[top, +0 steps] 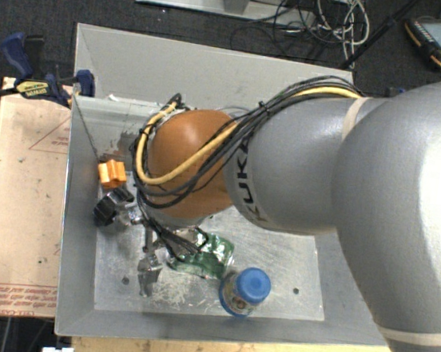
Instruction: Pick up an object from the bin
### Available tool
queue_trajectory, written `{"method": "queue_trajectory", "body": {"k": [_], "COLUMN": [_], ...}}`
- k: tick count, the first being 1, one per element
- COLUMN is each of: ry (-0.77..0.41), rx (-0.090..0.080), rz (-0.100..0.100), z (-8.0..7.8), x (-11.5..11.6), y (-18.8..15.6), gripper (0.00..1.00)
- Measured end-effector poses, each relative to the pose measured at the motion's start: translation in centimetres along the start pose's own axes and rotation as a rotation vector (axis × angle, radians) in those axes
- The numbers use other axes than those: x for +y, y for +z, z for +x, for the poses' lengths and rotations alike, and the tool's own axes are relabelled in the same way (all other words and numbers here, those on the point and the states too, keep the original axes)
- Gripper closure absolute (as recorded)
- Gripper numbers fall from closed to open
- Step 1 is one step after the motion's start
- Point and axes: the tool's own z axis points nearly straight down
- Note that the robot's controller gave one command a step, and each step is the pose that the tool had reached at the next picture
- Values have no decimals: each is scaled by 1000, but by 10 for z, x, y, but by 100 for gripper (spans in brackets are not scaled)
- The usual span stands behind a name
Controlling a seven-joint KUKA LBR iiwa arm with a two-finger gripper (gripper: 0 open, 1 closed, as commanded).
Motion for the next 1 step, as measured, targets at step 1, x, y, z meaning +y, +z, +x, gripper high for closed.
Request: {"method": "queue_trajectory", "body": {"k": [1], "ry": [156], "rx": [-1], "rz": [0], "z": [-56], "x": [-33], "y": [35], "gripper": [100]}}
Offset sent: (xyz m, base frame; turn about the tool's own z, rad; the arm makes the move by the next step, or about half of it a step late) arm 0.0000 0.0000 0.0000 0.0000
